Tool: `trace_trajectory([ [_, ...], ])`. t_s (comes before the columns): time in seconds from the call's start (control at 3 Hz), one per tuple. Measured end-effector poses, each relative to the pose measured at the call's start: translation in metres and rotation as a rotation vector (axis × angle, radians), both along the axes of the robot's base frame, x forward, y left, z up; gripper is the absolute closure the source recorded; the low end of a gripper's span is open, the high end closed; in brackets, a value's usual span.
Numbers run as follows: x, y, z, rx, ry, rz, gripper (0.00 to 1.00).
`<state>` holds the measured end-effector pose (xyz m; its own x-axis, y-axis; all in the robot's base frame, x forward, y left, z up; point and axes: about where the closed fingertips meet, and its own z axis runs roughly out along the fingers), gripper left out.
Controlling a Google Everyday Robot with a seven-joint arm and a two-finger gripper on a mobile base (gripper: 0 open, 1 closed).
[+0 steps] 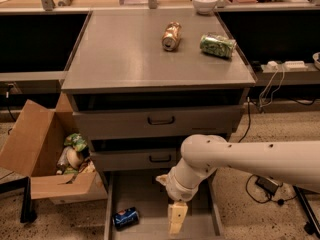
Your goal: Pick pepsi can from bottom drawer and place on counter
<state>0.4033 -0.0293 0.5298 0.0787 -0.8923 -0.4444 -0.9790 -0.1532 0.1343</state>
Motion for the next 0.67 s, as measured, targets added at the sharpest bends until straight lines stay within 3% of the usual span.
trace_trajectory([
  [0.33,0.0,0.0,0.0,0.0,0.0,0.0,0.0],
  [0.67,0.011,0.007,-0.027,-0.017,-0.012,-0.013,0.0],
])
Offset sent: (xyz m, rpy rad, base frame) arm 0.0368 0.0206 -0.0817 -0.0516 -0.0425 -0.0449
